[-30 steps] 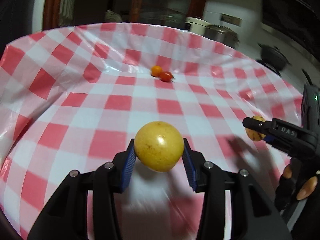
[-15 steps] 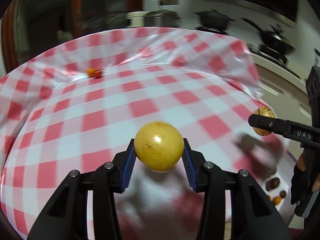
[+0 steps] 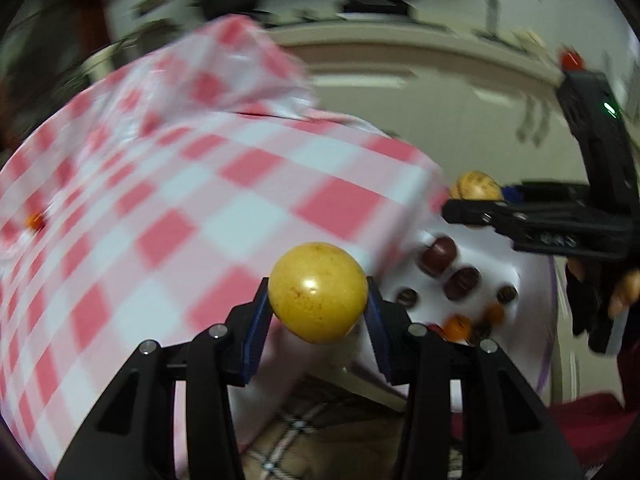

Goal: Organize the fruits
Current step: 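Carry the pepino and yellow tomato with both tools over the white box, then open both tools to drop the pepino and yellow tomato into the box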

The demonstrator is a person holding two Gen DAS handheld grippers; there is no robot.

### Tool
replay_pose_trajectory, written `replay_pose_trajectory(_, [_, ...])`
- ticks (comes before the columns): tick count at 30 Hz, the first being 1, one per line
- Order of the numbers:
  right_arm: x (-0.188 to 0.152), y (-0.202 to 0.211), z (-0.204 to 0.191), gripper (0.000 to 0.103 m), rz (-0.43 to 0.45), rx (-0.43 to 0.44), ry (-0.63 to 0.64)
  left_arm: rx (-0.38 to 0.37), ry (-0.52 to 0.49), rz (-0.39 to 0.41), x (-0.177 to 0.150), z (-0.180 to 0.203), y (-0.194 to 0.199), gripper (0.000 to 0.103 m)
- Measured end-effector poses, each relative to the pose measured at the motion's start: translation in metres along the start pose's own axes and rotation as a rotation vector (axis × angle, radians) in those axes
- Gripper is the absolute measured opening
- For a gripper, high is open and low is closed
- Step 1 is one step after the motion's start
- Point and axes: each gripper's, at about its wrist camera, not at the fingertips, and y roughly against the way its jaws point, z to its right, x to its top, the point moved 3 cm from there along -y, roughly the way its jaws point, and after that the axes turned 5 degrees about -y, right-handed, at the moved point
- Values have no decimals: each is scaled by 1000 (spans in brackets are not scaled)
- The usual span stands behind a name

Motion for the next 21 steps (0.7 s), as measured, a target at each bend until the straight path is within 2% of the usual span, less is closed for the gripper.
replay_pose_trajectory(7, [-37,-24,94,44,-159,-201,-171,-138,-253,-155,0,81,-64,45])
replay_pose_trajectory(11, [-51,-44,127,44,-248,-281,-250,-220,-408,-261,-13,127,-104,45])
replay_pose_trajectory(14, [-64,-56,141,44,-310,-373,-247,-305,-513,-337,-32,153,-125,45])
replay_pose_trajectory(17, [-75,-62,151,44,-352,-384,-266,-329,-597,-393,-52,172,-137,45])
replay_pose_trajectory(21, [-85,-69,159,44,-395,-409,-273,-341,-640,-434,-66,181,-149,45])
